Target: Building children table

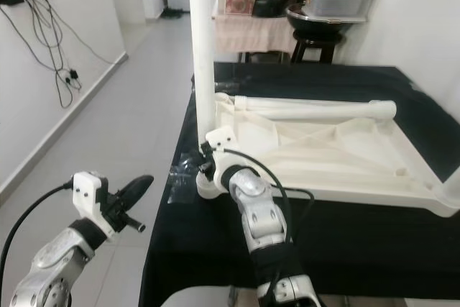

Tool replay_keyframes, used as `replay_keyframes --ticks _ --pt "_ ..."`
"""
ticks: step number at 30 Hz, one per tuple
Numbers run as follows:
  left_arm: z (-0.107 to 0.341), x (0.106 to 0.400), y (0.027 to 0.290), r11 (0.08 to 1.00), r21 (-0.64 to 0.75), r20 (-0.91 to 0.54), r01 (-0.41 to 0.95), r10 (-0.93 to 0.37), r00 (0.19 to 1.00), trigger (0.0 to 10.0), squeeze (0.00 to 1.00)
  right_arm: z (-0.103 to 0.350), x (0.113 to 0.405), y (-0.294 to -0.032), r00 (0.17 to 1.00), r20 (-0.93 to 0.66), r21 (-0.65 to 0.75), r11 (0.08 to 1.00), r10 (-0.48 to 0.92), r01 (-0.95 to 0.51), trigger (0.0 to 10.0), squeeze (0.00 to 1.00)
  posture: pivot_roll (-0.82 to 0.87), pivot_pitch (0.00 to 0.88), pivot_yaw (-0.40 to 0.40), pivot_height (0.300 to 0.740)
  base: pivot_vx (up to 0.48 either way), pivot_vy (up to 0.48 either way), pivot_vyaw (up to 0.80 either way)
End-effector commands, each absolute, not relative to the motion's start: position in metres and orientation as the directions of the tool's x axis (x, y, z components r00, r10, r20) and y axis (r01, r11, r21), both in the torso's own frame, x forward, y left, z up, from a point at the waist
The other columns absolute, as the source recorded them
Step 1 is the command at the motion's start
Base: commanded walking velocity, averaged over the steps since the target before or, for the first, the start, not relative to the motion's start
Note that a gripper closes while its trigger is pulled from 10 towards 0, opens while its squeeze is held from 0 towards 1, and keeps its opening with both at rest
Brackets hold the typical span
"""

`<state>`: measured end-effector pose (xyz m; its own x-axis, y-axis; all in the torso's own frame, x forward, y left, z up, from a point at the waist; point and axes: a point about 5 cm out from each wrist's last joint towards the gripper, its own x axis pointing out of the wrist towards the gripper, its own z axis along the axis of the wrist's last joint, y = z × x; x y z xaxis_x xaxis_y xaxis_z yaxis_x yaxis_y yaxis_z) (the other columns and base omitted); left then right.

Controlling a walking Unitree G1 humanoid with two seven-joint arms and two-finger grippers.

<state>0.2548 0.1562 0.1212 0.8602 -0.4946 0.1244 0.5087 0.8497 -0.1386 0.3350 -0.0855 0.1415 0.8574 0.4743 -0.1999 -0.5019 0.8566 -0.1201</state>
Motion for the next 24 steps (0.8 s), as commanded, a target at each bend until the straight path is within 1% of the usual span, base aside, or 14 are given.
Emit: replay_keyframes --ticks 1,2,6,7,8,9,10,11,12,13,14,15,19,24 --pt "0.117 0.255 0.157 0.855 -0.151 0.112 0.496 -0.484 0.868 10.0 0.0 0.114 0.329 -0.09 0.822 -0.346 -0.143 0.84 0.453 -0.523 7.7 0.0 0.02 0.0 -0.05 0.74 0.0 0.0 0.0" --pt "0.117 0.255 0.157 0.855 -0.151 0.112 0.496 -0.484 0.868 10.0 0.0 0.115 0.329 -0.087 0.79 -0.352 -0.089 0.822 0.502 -0.562 10.0 0.0 0.02 0.0 -0.049 0.74 0.0 0.0 0.0" --pt "0.117 0.255 0.158 0.855 -0.152 0.111 0.496 -0.484 0.868 10.0 0.0 0.116 0.328 -0.085 0.775 -0.354 -0.053 0.816 0.523 -0.575 10.0 0.0 0.02 0.0 -0.045 0.74 0.0 0.0 0.0" --pt "0.117 0.256 0.157 0.853 -0.152 0.109 0.5 -0.489 0.866 10.0 0.0 0.125 0.329 -0.081 0.731 -0.319 -0.01 0.769 0.604 -0.64 10.0 1.0 0.02 0.0 -0.039 0.74 0.0 0.0 0.0" --pt "0.117 0.256 0.157 0.853 -0.152 0.109 0.5 -0.489 0.866 10.0 0.0 0.125 0.329 -0.081 0.731 -0.319 -0.01 0.769 0.604 -0.64 10.0 1.0 0.02 0.0 -0.039 0.74 0.0 0.0 0.0" --pt "0.117 0.256 0.156 0.85 -0.152 0.108 0.505 -0.493 0.863 10.0 0.0 0.14 0.331 -0.081 0.662 -0.264 0.024 0.691 0.702 -0.723 10.0 1.0 0.02 0.0 -0.042 0.74 0.0 0.0 0.0" --pt "0.117 0.256 0.156 0.85 -0.152 0.108 0.505 -0.493 0.863 10.0 0.0 0.14 0.331 -0.081 0.662 -0.264 0.024 0.691 0.702 -0.723 10.0 1.0 0.02 0.0 -0.042 0.74 0.0 0.0 0.0" --pt "0.117 0.257 0.155 0.848 -0.152 0.107 0.507 -0.496 0.862 10.0 0.0 0.154 0.333 -0.082 0.589 -0.212 0.023 0.606 0.78 -0.795 10.0 1.0 0.02 0.0 -0.042 0.74 0.0 0.0 0.0" --pt "0.117 0.257 0.155 0.848 -0.152 0.107 0.507 -0.496 0.862 10.0 0.0 0.154 0.333 -0.082 0.589 -0.212 0.023 0.606 0.78 -0.795 10.0 1.0 0.02 0.0 -0.042 0.74 0.0 0.0 0.0" --pt "0.117 0.257 0.154 0.848 -0.154 0.109 0.508 -0.496 0.861 10.0 0.0 0.17 0.337 -0.091 0.394 -0.181 0.005 0.401 0.901 -0.916 10.0 0.64 0.04 0.0 -0.058 0.74 0.0 0.0 0.0" --pt "0.117 0.257 0.154 0.848 -0.154 0.109 0.508 -0.496 0.861 10.0 0.0 0.17 0.337 -0.091 0.394 -0.181 0.005 0.401 0.901 -0.916 10.0 0.64 0.04 0.0 -0.058 0.74 0.0 0.0 0.0" --pt "0.117 0.256 0.153 0.848 -0.154 0.109 0.507 -0.495 0.862 10.0 0.0 0.173 0.341 -0.094 0.32 -0.199 0.0 0.326 0.926 -0.945 10.0 0.0 0.05 0.0 -0.061 0.74 0.0 0.0 0.0" --pt "0.116 0.256 0.153 0.849 -0.154 0.108 0.506 -0.494 0.862 10.0 0.0 0.176 0.348 -0.096 0.237 -0.226 0.008 0.245 0.945 -0.969 10.0 0.0 0.06 0.0 -0.062 0.74 0.0 0.0 0.0" --pt "0.115 0.253 0.152 0.848 -0.152 0.103 0.507 -0.497 0.862 10.0 0.0 0.179 0.359 -0.092 0.194 -0.251 0.044 0.211 0.949 -0.977 10.0 0.0 0.08 0.0 -0.068 0.74 0.0 0.0 0.0"
